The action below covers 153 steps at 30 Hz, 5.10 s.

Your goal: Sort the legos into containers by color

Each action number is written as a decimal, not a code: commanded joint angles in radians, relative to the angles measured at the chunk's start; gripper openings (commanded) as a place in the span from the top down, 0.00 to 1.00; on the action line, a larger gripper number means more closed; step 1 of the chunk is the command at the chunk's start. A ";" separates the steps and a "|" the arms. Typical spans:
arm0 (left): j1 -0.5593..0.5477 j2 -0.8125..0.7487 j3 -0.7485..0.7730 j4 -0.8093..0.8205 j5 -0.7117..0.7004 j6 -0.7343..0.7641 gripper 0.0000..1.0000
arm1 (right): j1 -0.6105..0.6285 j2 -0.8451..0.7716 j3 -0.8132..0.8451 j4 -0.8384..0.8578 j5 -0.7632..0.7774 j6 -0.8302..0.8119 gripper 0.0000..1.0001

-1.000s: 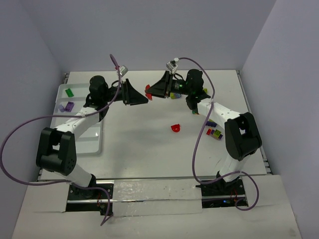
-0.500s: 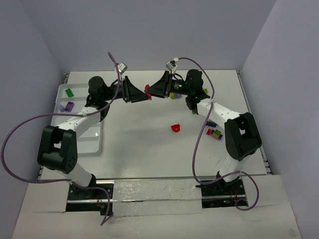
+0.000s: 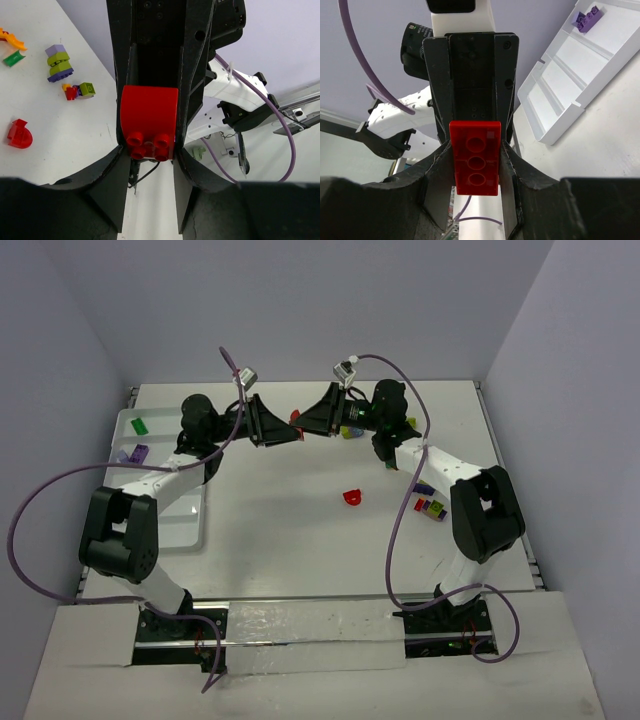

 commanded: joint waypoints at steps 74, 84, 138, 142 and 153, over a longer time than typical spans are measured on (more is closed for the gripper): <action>0.792 0.384 0.519 -1.559 -1.118 1.583 0.50 | -0.096 0.004 0.221 -0.916 0.303 -0.920 0.00; 0.765 0.403 0.755 -1.684 -1.058 1.565 0.38 | -0.098 -0.017 0.213 -0.927 0.352 -0.926 0.00; 0.318 0.044 0.362 -1.399 -0.547 1.291 0.40 | 0.093 0.193 0.142 -1.320 0.822 -1.444 0.43; 0.318 0.038 0.308 -1.352 -0.384 1.201 0.40 | 0.093 0.142 0.152 -1.316 0.771 -1.449 0.48; 0.265 0.148 0.177 -1.135 0.082 0.878 0.32 | 0.183 0.041 0.317 -1.314 0.611 -1.421 0.48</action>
